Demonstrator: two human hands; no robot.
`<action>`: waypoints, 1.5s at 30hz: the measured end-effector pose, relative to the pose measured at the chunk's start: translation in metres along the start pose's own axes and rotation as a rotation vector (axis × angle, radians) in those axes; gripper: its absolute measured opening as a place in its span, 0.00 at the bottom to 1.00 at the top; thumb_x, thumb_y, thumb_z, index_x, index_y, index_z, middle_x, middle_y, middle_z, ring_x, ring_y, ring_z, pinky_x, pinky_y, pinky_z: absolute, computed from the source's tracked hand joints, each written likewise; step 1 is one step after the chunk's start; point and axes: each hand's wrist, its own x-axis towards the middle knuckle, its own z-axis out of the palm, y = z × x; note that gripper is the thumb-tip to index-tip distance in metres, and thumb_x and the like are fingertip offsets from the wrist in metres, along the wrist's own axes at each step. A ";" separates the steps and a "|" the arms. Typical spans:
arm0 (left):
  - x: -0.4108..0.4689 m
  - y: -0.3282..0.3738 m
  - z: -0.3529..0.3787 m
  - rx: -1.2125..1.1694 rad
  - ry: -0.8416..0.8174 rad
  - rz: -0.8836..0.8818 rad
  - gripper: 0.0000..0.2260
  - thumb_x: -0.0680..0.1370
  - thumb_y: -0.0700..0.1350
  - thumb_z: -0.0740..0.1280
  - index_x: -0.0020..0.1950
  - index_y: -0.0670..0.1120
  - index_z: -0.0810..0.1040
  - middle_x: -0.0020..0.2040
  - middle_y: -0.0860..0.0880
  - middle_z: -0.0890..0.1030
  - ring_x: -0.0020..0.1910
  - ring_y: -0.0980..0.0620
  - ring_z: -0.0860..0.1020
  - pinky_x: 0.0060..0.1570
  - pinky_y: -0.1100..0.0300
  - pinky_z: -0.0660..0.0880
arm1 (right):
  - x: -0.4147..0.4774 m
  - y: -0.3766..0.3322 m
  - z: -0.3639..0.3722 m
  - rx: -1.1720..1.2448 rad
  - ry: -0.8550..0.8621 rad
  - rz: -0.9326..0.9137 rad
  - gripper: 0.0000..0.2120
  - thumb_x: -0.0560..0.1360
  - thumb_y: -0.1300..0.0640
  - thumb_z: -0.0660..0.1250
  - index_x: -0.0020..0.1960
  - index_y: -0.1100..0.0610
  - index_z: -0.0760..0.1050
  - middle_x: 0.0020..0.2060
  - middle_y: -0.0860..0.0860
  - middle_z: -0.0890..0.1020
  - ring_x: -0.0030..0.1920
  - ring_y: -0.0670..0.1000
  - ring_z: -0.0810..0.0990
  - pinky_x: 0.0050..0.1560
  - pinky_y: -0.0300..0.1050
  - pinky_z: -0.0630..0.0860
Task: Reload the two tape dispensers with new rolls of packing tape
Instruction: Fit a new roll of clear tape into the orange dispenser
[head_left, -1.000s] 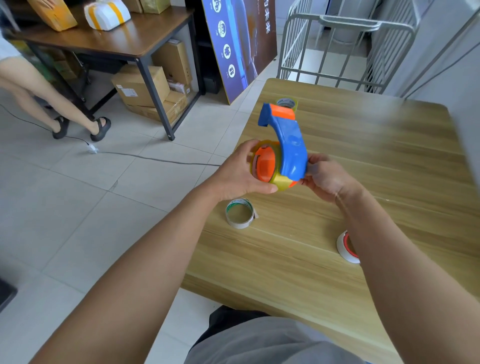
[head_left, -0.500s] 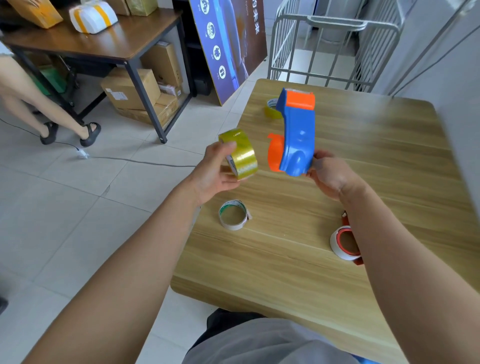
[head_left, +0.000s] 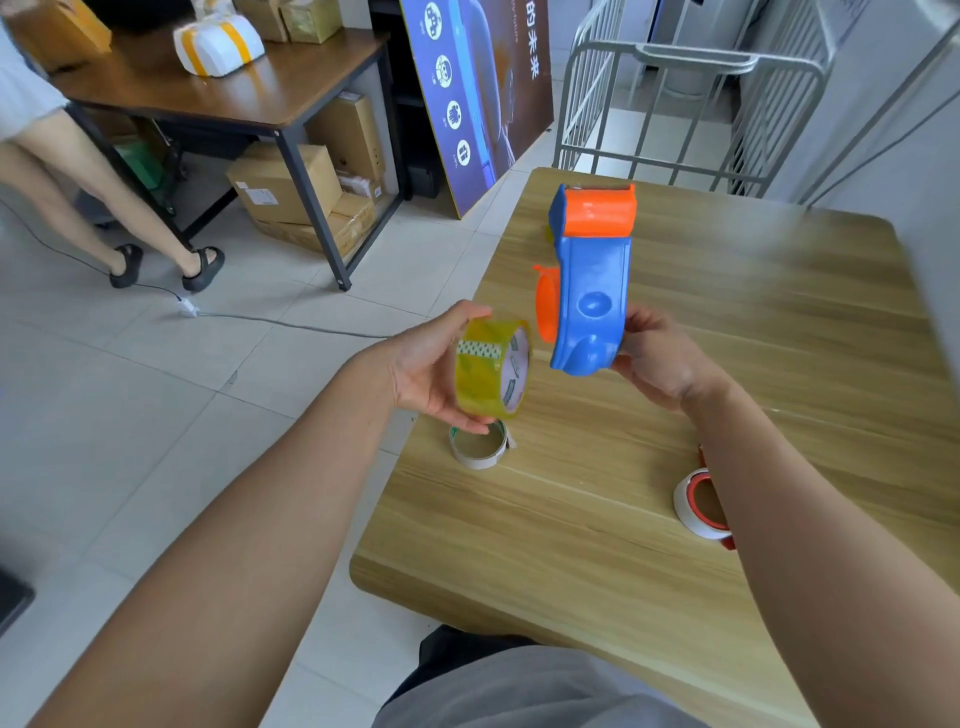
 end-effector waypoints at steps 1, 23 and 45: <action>-0.001 0.000 0.000 0.063 -0.029 0.015 0.24 0.70 0.64 0.64 0.54 0.47 0.80 0.50 0.40 0.82 0.47 0.39 0.81 0.47 0.43 0.79 | 0.000 0.000 0.001 0.047 -0.016 -0.003 0.25 0.72 0.79 0.57 0.40 0.54 0.84 0.35 0.46 0.85 0.36 0.44 0.83 0.37 0.39 0.80; 0.001 0.004 0.004 0.333 -0.131 0.121 0.33 0.51 0.62 0.79 0.51 0.49 0.82 0.50 0.47 0.84 0.49 0.49 0.82 0.54 0.50 0.77 | -0.004 0.002 0.052 0.036 -0.343 -0.006 0.27 0.63 0.72 0.68 0.62 0.62 0.71 0.50 0.52 0.82 0.51 0.49 0.81 0.51 0.41 0.78; 0.004 0.006 0.037 -0.329 0.365 0.416 0.15 0.77 0.37 0.64 0.63 0.36 0.72 0.55 0.39 0.81 0.48 0.46 0.81 0.47 0.51 0.79 | -0.009 0.014 0.025 -0.140 0.049 -0.082 0.25 0.68 0.79 0.63 0.56 0.55 0.76 0.48 0.52 0.82 0.49 0.51 0.79 0.52 0.49 0.77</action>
